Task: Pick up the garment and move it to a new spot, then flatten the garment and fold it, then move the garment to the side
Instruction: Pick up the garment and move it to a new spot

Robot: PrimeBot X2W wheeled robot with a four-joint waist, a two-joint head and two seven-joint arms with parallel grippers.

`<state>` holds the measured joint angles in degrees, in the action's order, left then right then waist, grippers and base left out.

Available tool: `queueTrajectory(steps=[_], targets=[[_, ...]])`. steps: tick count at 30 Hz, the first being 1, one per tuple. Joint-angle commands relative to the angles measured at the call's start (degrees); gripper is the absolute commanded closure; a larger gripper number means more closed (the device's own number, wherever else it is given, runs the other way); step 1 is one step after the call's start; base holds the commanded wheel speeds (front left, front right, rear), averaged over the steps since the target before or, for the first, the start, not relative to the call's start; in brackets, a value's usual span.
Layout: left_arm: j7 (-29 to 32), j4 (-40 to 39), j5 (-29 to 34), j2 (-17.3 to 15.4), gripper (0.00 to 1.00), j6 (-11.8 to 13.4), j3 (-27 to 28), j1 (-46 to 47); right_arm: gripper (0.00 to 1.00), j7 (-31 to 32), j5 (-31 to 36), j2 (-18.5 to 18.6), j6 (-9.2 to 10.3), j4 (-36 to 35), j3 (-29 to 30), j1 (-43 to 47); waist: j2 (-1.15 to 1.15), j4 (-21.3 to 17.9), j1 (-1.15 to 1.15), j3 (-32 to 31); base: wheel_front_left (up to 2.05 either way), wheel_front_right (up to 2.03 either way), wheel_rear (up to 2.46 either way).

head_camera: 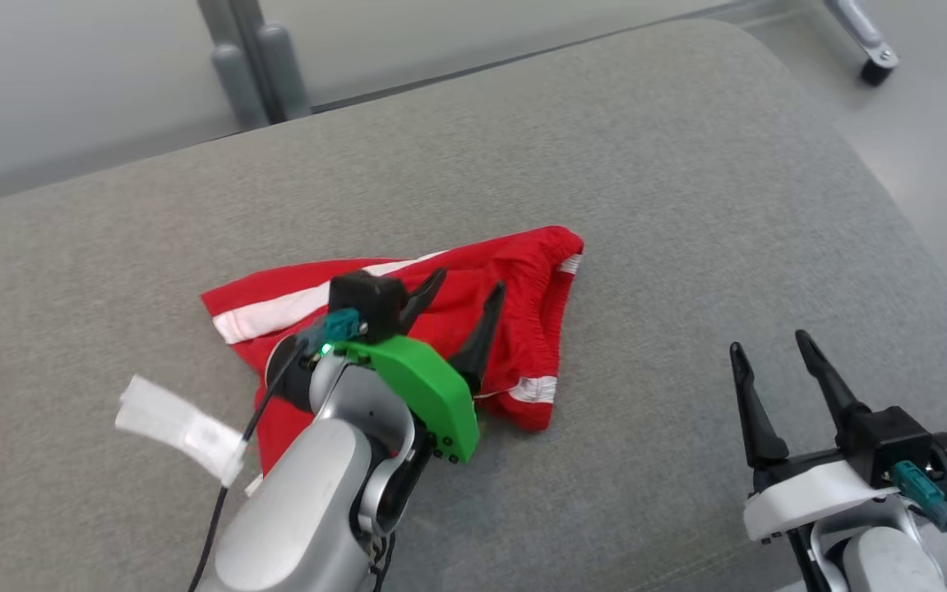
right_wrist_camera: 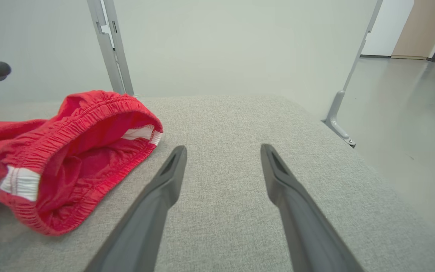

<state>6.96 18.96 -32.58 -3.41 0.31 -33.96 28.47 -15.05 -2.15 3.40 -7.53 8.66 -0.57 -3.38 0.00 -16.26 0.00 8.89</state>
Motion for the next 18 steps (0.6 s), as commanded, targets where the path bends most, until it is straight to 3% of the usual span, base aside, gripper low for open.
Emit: queueTrajectory(steps=[1, 10, 18], targets=[[-0.54, -0.87, -0.08, -0.84, 0.0, 0.32, 0.22, -1.34, 0.0, -0.2, 0.64, 0.62, 0.08, -0.6, 0.52, 0.45, 0.0, 6.38, 0.0, -3.22, 0.0, 0.0, 0.0], [-7.92, -11.53, -0.55, -8.16, 0.0, 5.86, 6.24, -15.57, 0.0, -0.2, 1.71, 3.3, 0.08, -3.99, 1.33, 2.4, 0.0, 15.49, 0.0, -8.19, 0.0, 0.0, 0.0], [-19.05, -9.46, 1.22, -13.0, 0.0, 6.42, 10.43, -24.41, 0.0, -0.2, 1.71, 3.53, 0.08, -4.19, 1.51, 4.17, 0.0, 18.53, 0.0, -9.48, 0.0, 0.0, 0.0]])
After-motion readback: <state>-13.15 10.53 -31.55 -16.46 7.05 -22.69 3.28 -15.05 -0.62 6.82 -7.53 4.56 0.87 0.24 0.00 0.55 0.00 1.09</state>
